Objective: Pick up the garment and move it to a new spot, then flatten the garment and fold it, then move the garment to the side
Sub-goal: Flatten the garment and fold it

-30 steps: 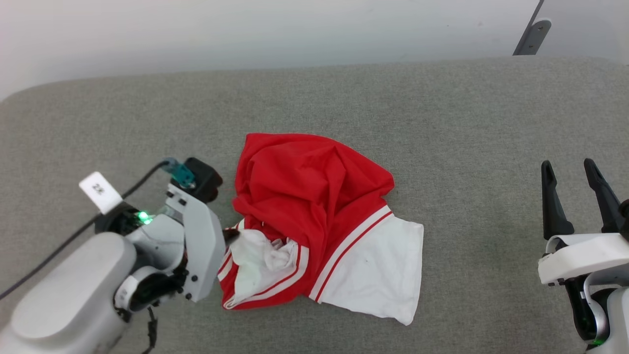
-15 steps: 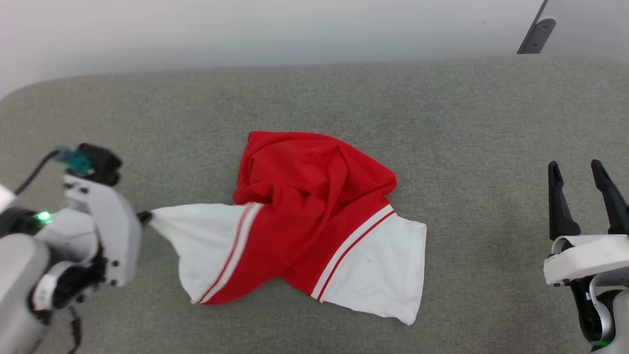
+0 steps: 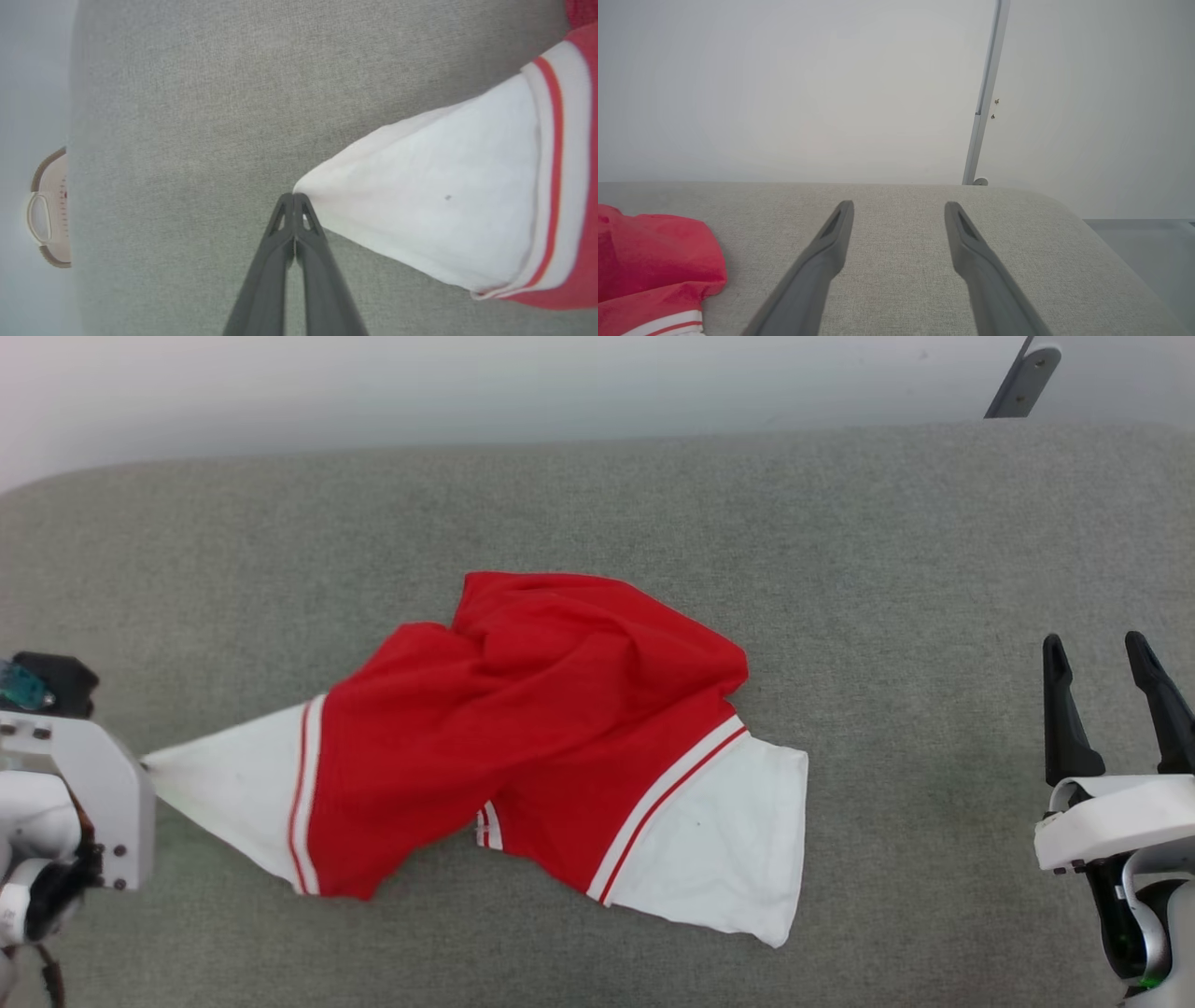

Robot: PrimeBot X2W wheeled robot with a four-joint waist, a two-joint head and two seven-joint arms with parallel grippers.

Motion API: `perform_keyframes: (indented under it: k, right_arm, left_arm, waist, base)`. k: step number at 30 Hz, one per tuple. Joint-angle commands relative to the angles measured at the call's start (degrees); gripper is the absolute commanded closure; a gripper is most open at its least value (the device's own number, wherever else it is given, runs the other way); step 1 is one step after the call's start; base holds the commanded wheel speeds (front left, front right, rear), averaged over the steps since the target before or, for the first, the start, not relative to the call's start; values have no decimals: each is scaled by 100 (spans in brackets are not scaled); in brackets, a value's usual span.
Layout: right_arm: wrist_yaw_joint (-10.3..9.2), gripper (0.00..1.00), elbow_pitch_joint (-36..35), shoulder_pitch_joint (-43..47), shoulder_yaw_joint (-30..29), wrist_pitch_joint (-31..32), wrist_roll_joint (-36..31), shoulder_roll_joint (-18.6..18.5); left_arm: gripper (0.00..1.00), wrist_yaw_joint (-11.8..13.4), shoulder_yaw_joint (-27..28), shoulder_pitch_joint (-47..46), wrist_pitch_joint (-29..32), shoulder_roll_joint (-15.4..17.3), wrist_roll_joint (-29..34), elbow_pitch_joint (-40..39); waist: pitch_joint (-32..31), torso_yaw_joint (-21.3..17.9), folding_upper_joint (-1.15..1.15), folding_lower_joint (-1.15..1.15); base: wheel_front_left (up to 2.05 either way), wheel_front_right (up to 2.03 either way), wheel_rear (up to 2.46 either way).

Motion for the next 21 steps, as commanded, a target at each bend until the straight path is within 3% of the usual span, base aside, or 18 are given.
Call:
perform_keyframes:
  k: [1, 12, 14, 15, 16, 21]
  right_arm:
    - [-9, 0, -9, -35, 1, 5, -18, -22]
    - [-9, 0, 11, -123, 25, 21, -1, -23]
    - [-9, 0, 18, -148, 29, 24, 17, -53]
    - [-9, 0, 14, -144, 33, 30, 13, -55]
    - [-9, 0, 10, -138, 30, 35, 5, -53]
    - [-9, 0, -21, -105, -7, 30, -1, -104]
  left_arm:
    - [100, -21, -17, -103, -135, -54, 109, 148]
    - [100, -282, -200, -592, -776, -720, 357, 1665]
    - [56, -365, -181, -673, -902, -806, 327, 1820]
    - [22, -386, -188, -720, -957, -824, 356, 1869]
    - [0, -438, -179, -762, -1000, -845, 350, 1916]
    - [0, -560, -189, -945, -1051, -864, 344, 1957]
  waist:
    - [37, -27, 0, 0]
    - [178, -101, 0, 0]
    - [192, -91, 0, 0]
    - [192, -81, 0, 0]
    - [187, -67, 0, 0]
    - [92, 35, 0, 0]
  base:
    - [0, 0, 0]
    - [0, 0, 0]
    - [0, 0, 0]
    - [0, 0, 0]
    - [0, 0, 0]
    - [0, 0, 0]
